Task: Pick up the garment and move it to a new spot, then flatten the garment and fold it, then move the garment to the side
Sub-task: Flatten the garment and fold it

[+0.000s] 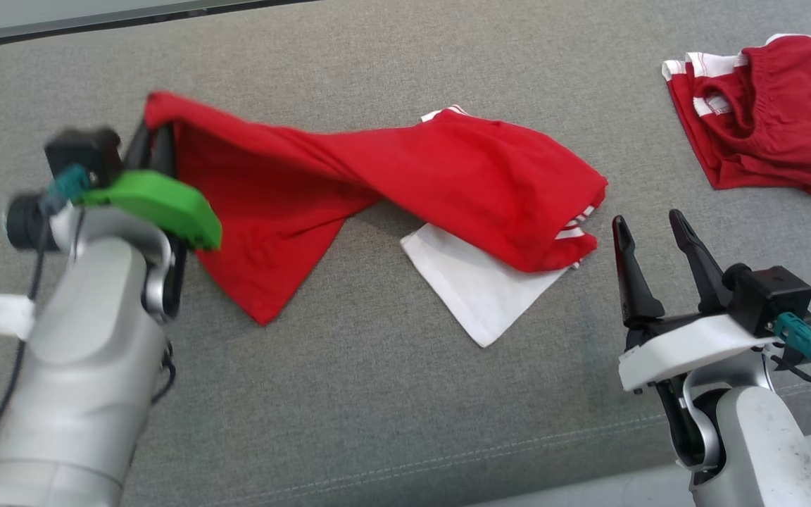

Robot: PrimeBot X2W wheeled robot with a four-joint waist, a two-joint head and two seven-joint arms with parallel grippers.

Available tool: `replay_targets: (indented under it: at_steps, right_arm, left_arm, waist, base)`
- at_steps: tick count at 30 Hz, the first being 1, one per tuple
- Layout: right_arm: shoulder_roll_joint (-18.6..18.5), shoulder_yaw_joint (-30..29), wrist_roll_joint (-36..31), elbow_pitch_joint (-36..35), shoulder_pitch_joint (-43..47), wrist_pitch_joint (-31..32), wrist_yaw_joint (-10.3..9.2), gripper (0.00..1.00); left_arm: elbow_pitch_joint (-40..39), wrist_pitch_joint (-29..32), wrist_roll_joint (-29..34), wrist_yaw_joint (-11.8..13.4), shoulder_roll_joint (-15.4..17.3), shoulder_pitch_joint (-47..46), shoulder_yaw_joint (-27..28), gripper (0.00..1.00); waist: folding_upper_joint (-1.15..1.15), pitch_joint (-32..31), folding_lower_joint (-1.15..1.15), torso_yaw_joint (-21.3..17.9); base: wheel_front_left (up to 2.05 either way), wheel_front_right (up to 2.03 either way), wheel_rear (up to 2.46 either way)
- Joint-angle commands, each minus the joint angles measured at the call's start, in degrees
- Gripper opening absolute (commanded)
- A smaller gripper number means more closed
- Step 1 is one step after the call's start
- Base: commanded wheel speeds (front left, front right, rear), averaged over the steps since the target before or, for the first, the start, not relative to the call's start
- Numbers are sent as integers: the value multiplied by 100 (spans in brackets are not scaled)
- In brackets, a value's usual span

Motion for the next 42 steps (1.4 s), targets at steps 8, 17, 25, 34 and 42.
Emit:
replay_targets:
  at_steps: [8, 17, 25, 34, 42]
  right_arm:
    - [-16, 39, 52, 101, -165, -79, -2, 100]
    - [-17, -101, 72, 125, 40, -140, -2, 100]
    - [-15, -190, -14, 97, 212, -67, -2, 100]
    - [-16, -91, 47, 161, 377, 43, -2, 100]
    - [-16, -2, 76, 216, 383, 28, -2, 100]
  left_arm:
    - [-659, -11, 428, -17, 73, -988, 151, 0]
    - [-1396, -9, 422, -19, -64, 273, 262, 0]
    - [-2759, -9, 530, 233, -172, 2687, 501, 0]
    - [-2172, -9, 639, 164, -418, 3390, 309, 0]
    - [-1261, -9, 767, 96, -635, 3162, 423, 100]
  waist:
    - [0, -74, 0, 28]
    - [0, -101, 0, 245]
    - [0, -246, 0, 632]
    - [0, -466, 0, 841]
    - [0, -533, 0, 715]
  base:
    - [0, 0, 0]
    - [0, 0, 0]
    - [0, 0, 0]
    - [0, 0, 0]
    - [0, 0, 0]
